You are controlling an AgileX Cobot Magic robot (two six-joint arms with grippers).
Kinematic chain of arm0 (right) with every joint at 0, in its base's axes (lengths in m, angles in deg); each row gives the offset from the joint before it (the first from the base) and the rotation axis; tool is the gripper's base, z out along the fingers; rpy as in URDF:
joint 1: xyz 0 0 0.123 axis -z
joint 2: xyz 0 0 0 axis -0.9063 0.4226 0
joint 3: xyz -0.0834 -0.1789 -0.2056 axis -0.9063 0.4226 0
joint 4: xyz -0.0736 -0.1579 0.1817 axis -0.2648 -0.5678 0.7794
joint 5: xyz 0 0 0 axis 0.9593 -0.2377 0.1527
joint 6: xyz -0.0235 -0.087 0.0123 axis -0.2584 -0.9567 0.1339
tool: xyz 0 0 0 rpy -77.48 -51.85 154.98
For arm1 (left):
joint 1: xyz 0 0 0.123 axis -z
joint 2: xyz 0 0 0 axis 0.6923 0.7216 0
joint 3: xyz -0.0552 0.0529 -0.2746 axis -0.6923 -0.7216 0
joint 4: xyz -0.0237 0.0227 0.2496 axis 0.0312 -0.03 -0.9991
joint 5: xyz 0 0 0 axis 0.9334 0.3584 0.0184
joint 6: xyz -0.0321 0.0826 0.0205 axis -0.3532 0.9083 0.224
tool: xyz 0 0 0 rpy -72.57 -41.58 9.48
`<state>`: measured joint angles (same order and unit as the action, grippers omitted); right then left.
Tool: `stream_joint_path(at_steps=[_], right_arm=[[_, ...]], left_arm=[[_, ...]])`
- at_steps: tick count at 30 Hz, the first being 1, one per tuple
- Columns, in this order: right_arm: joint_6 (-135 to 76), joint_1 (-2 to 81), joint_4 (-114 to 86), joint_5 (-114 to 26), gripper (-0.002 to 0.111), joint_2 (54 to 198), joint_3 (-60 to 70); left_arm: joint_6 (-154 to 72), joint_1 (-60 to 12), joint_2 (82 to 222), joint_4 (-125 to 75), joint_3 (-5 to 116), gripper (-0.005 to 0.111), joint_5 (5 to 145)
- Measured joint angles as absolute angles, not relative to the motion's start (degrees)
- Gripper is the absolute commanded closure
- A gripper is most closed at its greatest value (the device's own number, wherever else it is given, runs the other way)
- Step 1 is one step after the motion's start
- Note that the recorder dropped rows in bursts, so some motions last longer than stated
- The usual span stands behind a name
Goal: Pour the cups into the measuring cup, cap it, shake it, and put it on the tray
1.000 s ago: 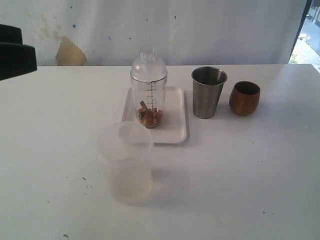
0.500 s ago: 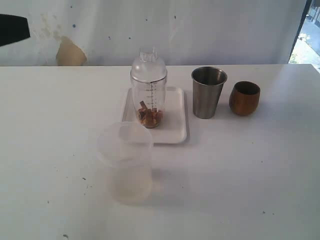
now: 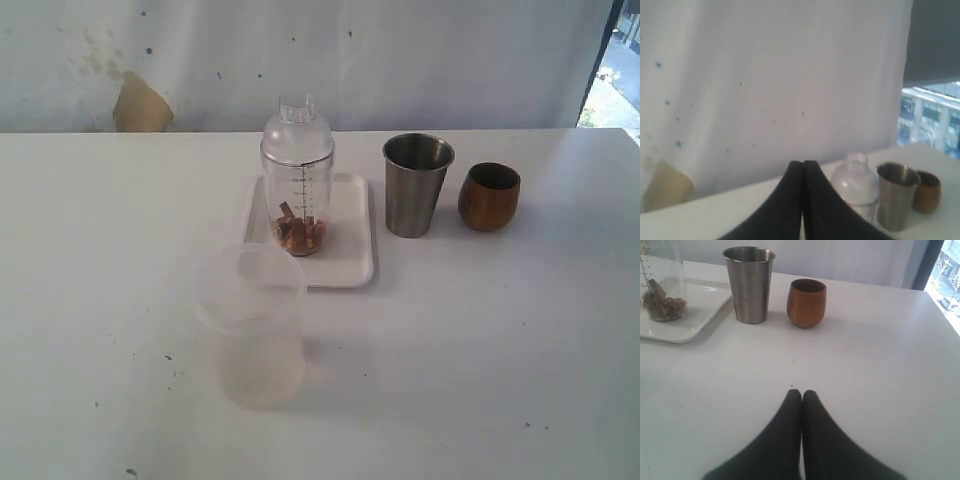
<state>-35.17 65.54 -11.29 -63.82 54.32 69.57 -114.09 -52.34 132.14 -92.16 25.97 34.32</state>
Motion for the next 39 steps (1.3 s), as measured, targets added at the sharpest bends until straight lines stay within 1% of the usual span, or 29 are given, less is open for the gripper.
stream_joint_path(at_steps=[6,13,18,21,26,33,39], right_arm=[[-35.17,65.54,-11.29,-63.82,0.108,54.32,69.57],[-35.17,65.54,-11.29,-63.82,0.108,54.32,69.57],[-35.17,65.54,-11.29,-63.82,0.108,54.32,69.57],[-35.17,65.54,-11.29,-63.82,0.108,54.32,69.57],[-35.17,65.54,-11.29,-63.82,0.108,54.32,69.57],[-35.17,65.54,-11.29,-63.82,0.108,54.32,69.57],[-34.59,65.54,-11.29,-63.82,0.108,54.32,69.57]], left_arm=[[-89.27,-52.34,123.34,-64.5,15.87,0.107,35.77],[-71.29,-52.34,109.77,-45.55,6.31,0.107,46.56],[-66.72,-52.34,98.81,-41.76,0.69,0.107,52.99],[-66.23,-52.34,92.67,-40.93,-2.44,0.107,54.6],[-65.29,-52.34,85.35,-40.02,-4.96,0.107,60.22],[-49.27,-48.47,82.5,-29.9,-4.96,0.107,73.96],[-44.92,-47.22,82.5,-26.85,-4.96,0.107,85.66]])
